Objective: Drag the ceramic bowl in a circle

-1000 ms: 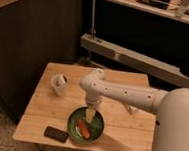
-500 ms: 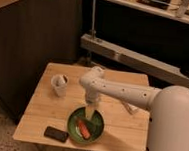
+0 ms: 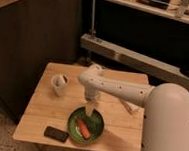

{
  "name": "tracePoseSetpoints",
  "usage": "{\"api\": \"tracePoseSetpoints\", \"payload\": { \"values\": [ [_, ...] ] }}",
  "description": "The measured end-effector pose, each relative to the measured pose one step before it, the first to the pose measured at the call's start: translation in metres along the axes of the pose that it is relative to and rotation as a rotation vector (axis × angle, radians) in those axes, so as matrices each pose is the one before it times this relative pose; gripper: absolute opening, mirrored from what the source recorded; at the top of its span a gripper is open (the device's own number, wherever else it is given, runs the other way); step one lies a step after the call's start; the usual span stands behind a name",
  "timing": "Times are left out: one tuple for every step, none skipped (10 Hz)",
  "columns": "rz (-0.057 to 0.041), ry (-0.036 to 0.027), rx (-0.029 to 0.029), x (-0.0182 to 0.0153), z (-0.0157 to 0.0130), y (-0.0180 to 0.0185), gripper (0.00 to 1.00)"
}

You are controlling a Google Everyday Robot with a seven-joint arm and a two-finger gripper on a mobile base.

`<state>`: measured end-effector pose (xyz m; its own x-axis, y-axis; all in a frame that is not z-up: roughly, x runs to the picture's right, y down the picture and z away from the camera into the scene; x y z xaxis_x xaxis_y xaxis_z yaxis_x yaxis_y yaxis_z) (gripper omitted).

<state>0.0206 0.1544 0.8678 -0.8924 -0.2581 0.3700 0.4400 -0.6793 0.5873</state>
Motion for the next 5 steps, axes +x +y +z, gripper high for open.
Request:
{"api": "tracePoseSetpoints", "payload": {
  "values": [
    [0.00473,-0.00331,-0.00358,0.00486,0.00004,0.00610,0.60],
    [0.00143,-0.00187,-0.00222,0.00454,-0.00047,0.00379,0.60],
    [0.00340,-0.00263,-0.00171,0.00221,-0.00053,0.00250,0.60],
    [0.01250,-0.00094,-0.00433,0.00395,-0.00254,0.00692,0.60],
    [0.01054,0.00023,-0.00257,0.00229,-0.00208,0.00799,0.60]
  ]
}}
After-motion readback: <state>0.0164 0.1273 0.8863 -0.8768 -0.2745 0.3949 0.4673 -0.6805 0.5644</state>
